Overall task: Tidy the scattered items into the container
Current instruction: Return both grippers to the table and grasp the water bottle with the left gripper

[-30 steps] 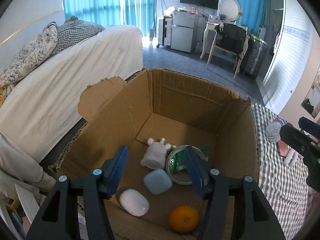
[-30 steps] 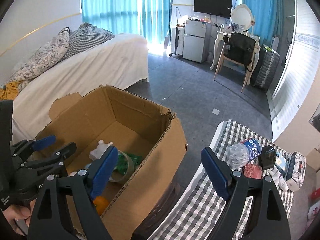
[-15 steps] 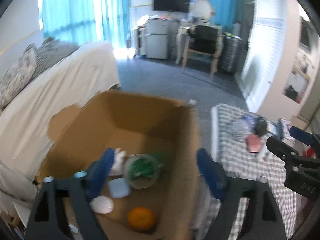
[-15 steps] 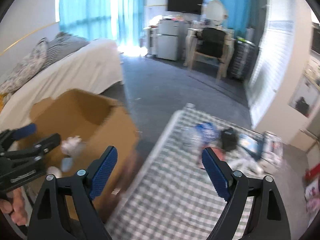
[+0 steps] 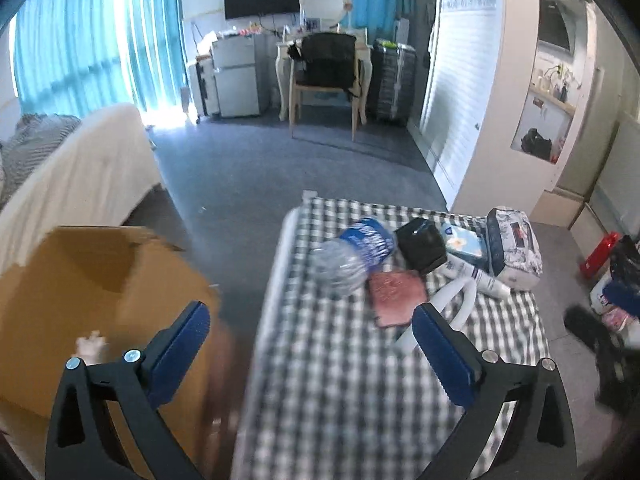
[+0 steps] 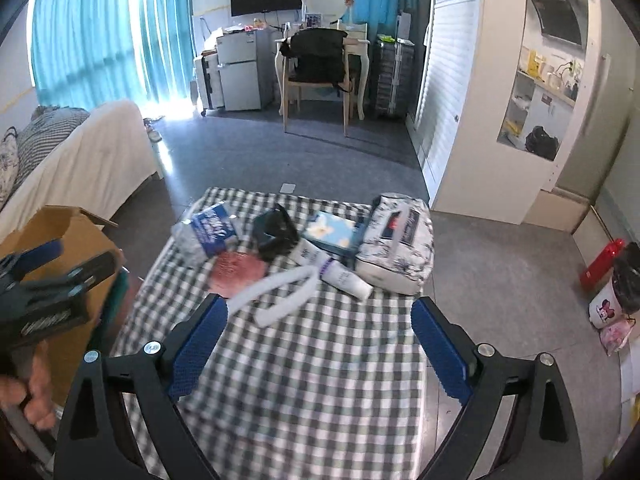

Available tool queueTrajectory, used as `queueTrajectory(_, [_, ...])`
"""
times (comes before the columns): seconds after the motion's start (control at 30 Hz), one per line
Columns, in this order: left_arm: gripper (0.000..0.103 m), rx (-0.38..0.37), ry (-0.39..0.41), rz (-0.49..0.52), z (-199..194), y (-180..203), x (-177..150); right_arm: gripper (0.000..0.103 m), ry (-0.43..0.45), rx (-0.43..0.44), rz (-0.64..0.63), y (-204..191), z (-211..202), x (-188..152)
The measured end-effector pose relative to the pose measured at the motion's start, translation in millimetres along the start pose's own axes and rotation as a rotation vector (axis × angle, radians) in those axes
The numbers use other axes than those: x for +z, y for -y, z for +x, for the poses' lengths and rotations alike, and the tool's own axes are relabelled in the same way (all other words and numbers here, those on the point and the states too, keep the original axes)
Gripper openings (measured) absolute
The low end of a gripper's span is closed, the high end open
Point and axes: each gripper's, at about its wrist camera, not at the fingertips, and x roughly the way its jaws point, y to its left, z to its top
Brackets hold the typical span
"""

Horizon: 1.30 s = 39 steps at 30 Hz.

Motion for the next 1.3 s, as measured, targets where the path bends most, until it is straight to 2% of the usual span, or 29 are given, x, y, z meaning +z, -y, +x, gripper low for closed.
queueTrajectory(0.17, [0.103, 0.04, -0.016, 0.027, 53.2, 23.0, 14.4, 0.094, -0.012, 0.02, 0.026, 18.6, 15.4, -1.8])
queueTrajectory(0.4, [0.103, 0.029, -0.013, 0.038, 104.1, 38.0, 24.1, 0.094, -0.007, 0.047, 0.012, 16.5, 31.8, 4.3])
queueTrajectory(0.53, [0.103, 0.015, -0.007, 0.052, 120.3, 42.4, 27.6, 0.094, -0.028, 0.04, -0.015, 11.6, 48.4, 6.7])
queueTrajectory(0.67, [0.103, -0.008, -0.021, 0.061, 133.3, 44.2, 28.8, 0.094, -0.109, 0.058, -0.05, 6.2, 78.5, -0.2])
queueTrajectory(0.73, [0.098, -0.015, -0.03, 0.063, 139.6, 44.6, 28.7, 0.093, -0.157, 0.104, -0.04, 6.2, 94.3, -7.9])
queueTrajectory(0.8, [0.092, 0.01, -0.027, 0.083, 142.9, 45.3, 27.3, 0.093, -0.183, 0.11, -0.02, 7.7, 104.0, -11.4])
queueTrajectory(0.93, [0.09, 0.004, -0.01, 0.104, 145.6, 43.8, 24.6, 0.092, -0.206, 0.121, -0.022, 1.6, 117.3, -11.4])
queueTrajectory(1.0, [0.086, -0.002, -0.002, 0.104, 145.0, 42.6, 23.2, 0.088, -0.222, 0.114, -0.031, -4.4, 124.8, -12.4])
queueTrajectory(1.07, [0.079, -0.006, 0.007, 0.111, 143.2, 42.1, 21.5, 0.072, -0.25, 0.101, -0.029, -9.3, 134.2, -15.2])
queueTrajectory(1.13, [0.077, -0.01, 0.013, 0.123, 141.5, 42.0, 19.6, 0.066, -0.279, 0.108, -0.006, -11.1, 143.2, -18.0])
queueTrajectory(1.3, [0.072, -0.049, 0.02, 0.115, 138.9, 34.4, 18.6, 0.065, -0.303, 0.096, 0.019, -14.6, 150.2, -17.7])
